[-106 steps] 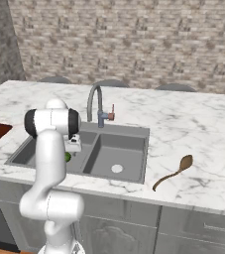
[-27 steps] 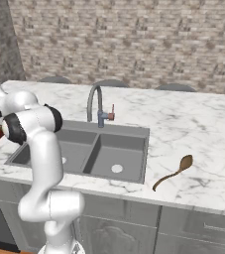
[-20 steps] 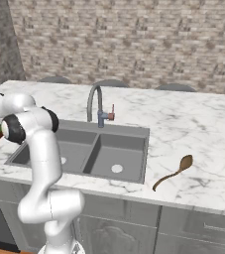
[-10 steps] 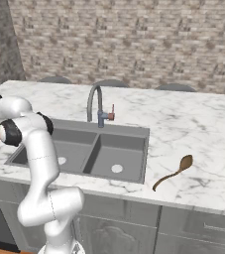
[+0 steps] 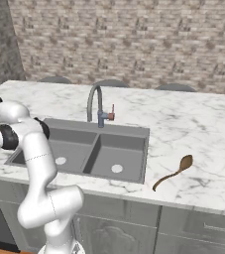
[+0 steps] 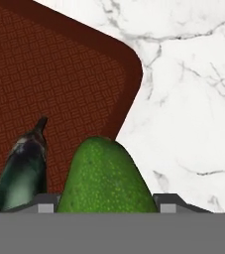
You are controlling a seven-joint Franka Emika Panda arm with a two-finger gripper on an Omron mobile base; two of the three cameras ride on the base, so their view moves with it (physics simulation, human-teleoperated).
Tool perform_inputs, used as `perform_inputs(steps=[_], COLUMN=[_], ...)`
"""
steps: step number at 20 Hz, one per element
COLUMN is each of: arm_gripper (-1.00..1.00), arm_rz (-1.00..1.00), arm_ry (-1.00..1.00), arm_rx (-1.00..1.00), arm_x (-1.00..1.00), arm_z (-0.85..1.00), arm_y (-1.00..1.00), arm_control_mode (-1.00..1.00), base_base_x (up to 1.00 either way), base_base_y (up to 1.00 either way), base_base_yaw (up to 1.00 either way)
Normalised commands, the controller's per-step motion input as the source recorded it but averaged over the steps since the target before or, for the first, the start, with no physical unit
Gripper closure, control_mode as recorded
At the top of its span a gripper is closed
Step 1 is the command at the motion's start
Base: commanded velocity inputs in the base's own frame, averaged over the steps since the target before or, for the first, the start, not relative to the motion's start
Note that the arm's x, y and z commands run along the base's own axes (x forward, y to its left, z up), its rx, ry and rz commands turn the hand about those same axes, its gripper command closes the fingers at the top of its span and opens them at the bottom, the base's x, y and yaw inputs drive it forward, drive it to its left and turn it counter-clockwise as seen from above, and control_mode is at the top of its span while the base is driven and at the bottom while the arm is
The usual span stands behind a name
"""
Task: Pick up all produce items and place them in the sink. Turn on the sink faucet to wash them. Then turn the sink off and put them in the tray.
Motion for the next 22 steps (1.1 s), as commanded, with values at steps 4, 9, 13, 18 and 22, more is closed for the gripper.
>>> perform_inputs(steps=[4,9,13,18,22], arm_gripper=[1.00,1.00,1.00,1.00,1.00], arm_rz=[0.01,0.01,0.00,0.00,0.05], arm_ry=[0.01,0.04,0.03,0.03,0.00], arm_rx=[0.00,0.00,0.00,-0.01,0.00], arm_x=[0.16,0.16,0.19,0.09,0.10], arm_z=[-0.18,-0.08,-0.14,-0.09,0.00], arm_y=[0.15,0.22,0.21,0.17,0.18], arm_control_mode=[-1.00,-1.00,-1.00,-1.00,-1.00], base_base_x=[0.00,0.00,0.00,0.00,0.00], base_base_y=[0.00,0.00,0.00,0.00,0.00], base_base_yaw=[0.00,0.00,0.00,0.00,0.00])
